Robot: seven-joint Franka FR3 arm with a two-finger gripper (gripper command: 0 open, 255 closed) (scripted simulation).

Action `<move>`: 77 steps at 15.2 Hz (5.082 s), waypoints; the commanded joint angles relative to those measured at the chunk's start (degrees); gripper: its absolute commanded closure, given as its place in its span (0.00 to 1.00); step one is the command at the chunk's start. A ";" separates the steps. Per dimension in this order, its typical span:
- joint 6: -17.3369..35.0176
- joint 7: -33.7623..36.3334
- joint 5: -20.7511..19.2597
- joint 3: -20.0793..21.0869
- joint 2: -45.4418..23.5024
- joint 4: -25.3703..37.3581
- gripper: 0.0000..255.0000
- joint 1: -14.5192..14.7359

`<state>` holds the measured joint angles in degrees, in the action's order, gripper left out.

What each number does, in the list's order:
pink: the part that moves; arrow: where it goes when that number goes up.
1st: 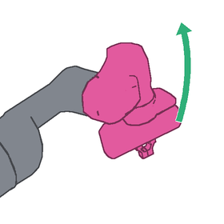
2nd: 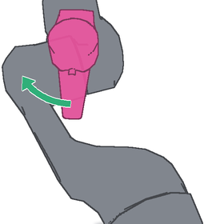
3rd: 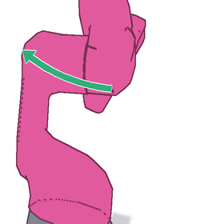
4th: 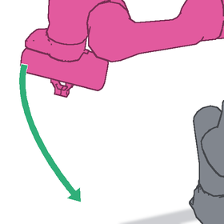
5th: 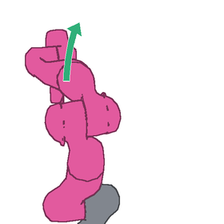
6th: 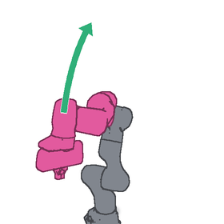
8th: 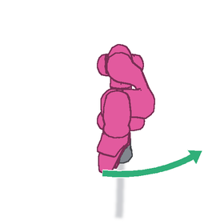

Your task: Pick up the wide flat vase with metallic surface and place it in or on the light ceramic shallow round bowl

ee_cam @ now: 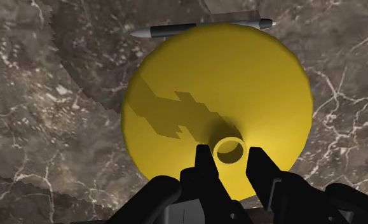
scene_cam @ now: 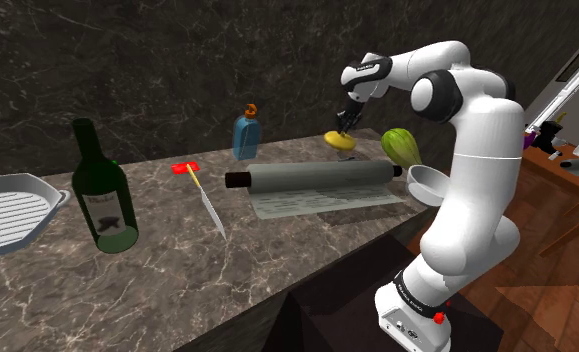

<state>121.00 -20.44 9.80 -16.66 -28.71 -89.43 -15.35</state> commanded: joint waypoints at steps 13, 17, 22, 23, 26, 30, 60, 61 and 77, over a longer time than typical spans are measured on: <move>-9.47 0.87 -1.15 -0.62 2.65 6.95 1.00 -0.08; -12.37 1.06 -1.33 -0.73 2.99 9.53 1.00 -0.21; -15.63 1.25 -1.46 -0.82 3.11 12.69 1.00 -0.43; -14.84 0.47 -1.77 -1.17 5.01 10.02 1.00 -0.60; -12.93 -1.86 -2.75 -2.26 10.28 2.91 1.00 -1.29; -11.26 -5.00 -4.15 -3.82 16.45 -4.77 1.00 -2.56; -9.24 -30.80 -12.32 -18.67 37.77 -26.65 1.00 -15.73; -8.48 -30.88 -12.25 -18.73 37.63 -27.30 1.00 -15.74; 3.79 -33.38 -9.56 -20.02 33.35 -36.06 1.00 -15.76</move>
<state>124.05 -53.44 -0.16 -36.54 5.21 -125.24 -31.11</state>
